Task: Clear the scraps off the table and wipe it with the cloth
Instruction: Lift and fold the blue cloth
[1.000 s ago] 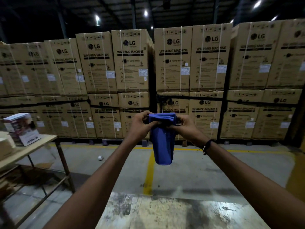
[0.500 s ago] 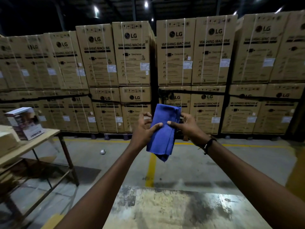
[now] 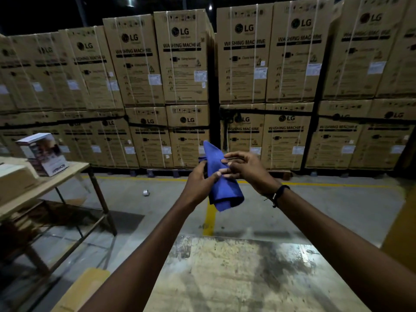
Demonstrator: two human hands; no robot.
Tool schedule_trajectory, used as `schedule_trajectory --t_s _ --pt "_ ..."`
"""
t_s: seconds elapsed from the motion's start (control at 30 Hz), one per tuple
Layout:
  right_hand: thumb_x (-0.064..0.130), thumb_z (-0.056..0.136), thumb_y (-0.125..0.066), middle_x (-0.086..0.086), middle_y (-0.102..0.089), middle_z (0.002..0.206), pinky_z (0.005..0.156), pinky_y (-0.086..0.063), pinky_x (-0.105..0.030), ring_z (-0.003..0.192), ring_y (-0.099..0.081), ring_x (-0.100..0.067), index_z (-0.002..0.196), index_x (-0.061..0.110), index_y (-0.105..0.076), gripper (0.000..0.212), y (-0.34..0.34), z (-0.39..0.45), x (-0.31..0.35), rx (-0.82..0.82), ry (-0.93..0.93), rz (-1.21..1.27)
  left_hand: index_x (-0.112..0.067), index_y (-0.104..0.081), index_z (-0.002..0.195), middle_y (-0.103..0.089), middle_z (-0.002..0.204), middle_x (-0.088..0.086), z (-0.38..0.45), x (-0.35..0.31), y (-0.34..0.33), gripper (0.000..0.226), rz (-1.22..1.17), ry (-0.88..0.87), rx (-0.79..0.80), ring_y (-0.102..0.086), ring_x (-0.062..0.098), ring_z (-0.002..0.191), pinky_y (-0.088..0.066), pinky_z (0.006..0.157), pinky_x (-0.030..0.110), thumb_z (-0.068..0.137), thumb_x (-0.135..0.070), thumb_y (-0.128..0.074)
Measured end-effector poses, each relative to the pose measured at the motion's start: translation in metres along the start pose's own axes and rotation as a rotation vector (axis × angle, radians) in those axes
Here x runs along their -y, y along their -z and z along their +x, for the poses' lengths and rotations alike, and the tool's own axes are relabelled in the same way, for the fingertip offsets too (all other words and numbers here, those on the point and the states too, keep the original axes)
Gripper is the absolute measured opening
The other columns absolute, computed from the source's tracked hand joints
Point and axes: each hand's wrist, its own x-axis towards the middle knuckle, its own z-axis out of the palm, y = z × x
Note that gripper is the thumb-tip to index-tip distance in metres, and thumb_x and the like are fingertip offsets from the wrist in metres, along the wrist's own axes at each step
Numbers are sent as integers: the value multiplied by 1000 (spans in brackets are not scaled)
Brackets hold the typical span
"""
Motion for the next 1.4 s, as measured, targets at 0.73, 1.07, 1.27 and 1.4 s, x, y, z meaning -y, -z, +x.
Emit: schedule_trajectory --t_s 0.73,1.07,1.27,1.4 --pt "-4 85 -81 12 -62 139 78 -65 -41 105 -72 -16 139 23 -64 63 -100 -191 -82 608 -82 -60 -37 -25 164 -48 136 -28 -314 8 52 108 -98 400 -183 -69 -11 104 -61 81 25 83 2 -85" --pt "-1 82 -84 -11 -68 126 85 -64 -46 95 -73 -28 150 35 -53 83 -223 -294 -106 824 -170 -100 -45 -18 164 -37 159 -13 -474 8 144 135 -18 511 -180 -60 17 133 -58 101 54 59 -25 -101" --pt "-1 85 -82 -1 -62 142 76 -63 -35 96 -74 -25 154 34 -46 85 -295 -359 -126 818 -222 -80 -33 -34 161 -40 163 -5 -549 27 198 90 -83 518 -286 -71 18 116 -62 70 35 90 -5 -80" --pt "0 88 -79 1 -63 129 76 -64 -36 92 -74 -18 155 35 -44 84 -322 -390 -147 792 -290 -92 -30 -40 158 -42 159 -7 -580 47 221 81 -36 564 -261 -73 2 92 -62 76 42 92 0 -76"
